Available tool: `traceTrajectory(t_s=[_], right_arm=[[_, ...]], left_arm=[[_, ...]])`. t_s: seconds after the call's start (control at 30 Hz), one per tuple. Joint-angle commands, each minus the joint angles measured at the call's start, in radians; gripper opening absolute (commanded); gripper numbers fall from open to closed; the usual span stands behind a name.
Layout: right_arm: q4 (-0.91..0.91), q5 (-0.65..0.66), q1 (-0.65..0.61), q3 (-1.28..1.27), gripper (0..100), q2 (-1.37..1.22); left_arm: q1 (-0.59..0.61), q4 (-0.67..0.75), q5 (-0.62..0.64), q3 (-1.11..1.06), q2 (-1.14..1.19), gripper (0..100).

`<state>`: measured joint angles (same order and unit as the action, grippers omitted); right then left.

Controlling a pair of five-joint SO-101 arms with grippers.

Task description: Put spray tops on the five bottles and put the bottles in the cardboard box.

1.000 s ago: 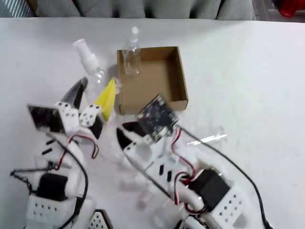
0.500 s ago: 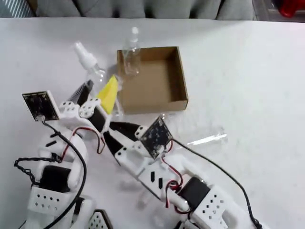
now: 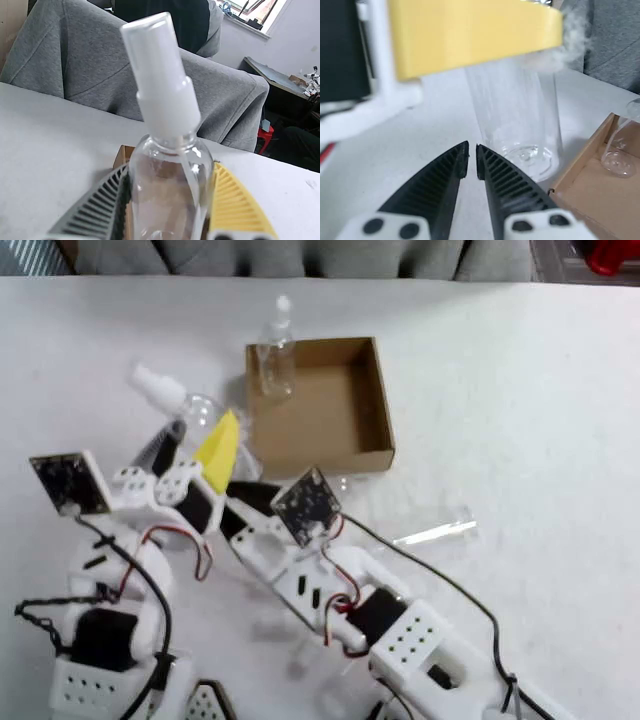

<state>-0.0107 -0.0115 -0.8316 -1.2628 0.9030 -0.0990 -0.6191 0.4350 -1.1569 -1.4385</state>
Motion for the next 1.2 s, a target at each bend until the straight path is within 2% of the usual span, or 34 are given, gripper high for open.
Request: traceTrajectory(t_s=[0.0, 0.13, 0.2, 0.33, 0.43, 0.6, 0.8, 1.0, 1.07, 1.17], right_arm=[[-0.048, 0.002, 0.062, 0.052, 1.6, -0.031], [-0.038, 0.002, 0.068, 0.043, 1.6, -0.031], [-0.002, 0.009, 0.067, 0.028, 1.6, -0.028], [0.179, 0.011, 0.088, 0.02, 1.6, 0.022], [0.355, 0.026, 0.17, 0.026, 1.6, 0.116], [0.633, 0.146, 0.372, 0.021, 1.6, 0.3], [0.863, 0.153, 0.568, 0.02, 1.6, 0.424], [0.888, 0.155, 0.768, -0.023, 2.0, 0.433], [0.835, 0.155, 0.823, -0.074, 2.1, 0.433], [0.719, 0.155, 0.883, -0.189, 2.1, 0.433]], left_arm=[[-0.004, -0.057, 0.011, 0.058, -0.079, 2], [-0.002, -0.069, 0.002, 0.058, -0.079, 2], [-0.001, -0.066, -0.043, 0.054, -0.077, 2], [0.002, 0.008, -0.074, -0.006, -0.077, 2], [0.001, 0.107, -0.117, -0.071, -0.076, 2], [-0.002, 0.267, -0.198, -0.158, -0.076, 2], [-0.004, 0.364, -0.249, -0.141, 0.045, 2], [-0.002, 0.39, -0.265, 0.043, 0.366, 2], [-0.004, 0.411, -0.262, 0.094, 0.45, 2], [-0.01, 0.523, -0.261, 0.127, 0.562, 2]])
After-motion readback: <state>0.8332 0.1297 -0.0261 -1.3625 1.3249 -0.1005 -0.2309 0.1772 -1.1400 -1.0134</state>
